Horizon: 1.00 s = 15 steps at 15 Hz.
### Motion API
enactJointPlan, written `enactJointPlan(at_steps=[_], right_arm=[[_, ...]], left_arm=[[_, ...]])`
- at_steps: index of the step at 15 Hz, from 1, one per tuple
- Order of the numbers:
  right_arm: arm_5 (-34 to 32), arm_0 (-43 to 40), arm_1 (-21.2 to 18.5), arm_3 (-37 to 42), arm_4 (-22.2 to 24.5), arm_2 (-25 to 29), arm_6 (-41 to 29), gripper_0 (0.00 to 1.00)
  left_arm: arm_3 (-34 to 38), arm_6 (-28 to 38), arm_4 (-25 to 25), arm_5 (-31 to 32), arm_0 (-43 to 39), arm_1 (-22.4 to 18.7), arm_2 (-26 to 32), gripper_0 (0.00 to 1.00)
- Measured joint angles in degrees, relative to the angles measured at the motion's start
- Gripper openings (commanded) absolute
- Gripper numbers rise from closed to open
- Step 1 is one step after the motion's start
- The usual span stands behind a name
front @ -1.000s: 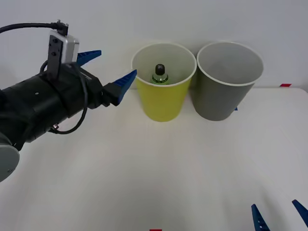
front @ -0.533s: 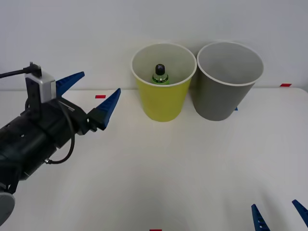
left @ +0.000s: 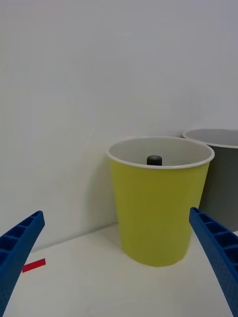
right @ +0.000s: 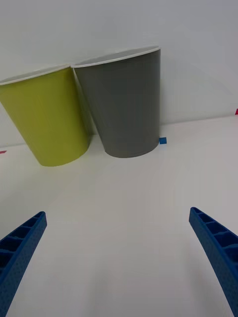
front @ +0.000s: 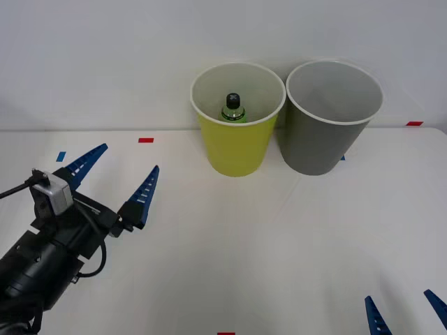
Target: Put cans in the gray bin and PET bottles in the light green bin.
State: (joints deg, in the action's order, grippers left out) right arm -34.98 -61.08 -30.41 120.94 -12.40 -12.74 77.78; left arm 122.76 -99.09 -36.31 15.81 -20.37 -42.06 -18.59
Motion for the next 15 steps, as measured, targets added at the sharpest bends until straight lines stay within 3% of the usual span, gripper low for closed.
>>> enactJointPlan(at_steps=[7,12,15], right_arm=[[0.0,0.0,0.0,0.0,0.0,0.0,0.0,1.0],[0.0,0.0,0.0,0.0,0.0,0.0,0.0,1.0],[0.0,0.0,0.0,0.0,0.0,0.0,0.0,1.0]], left_arm=[[-2.1,-9.1,4.3,11.4,-14.6,0.4,-2.4,1.0],[-2.1,-11.4,4.2,12.7,-20.8,1.6,-2.5,1.0],[-2.1,-16.9,3.5,12.7,-24.3,4.2,-2.4,1.0]])
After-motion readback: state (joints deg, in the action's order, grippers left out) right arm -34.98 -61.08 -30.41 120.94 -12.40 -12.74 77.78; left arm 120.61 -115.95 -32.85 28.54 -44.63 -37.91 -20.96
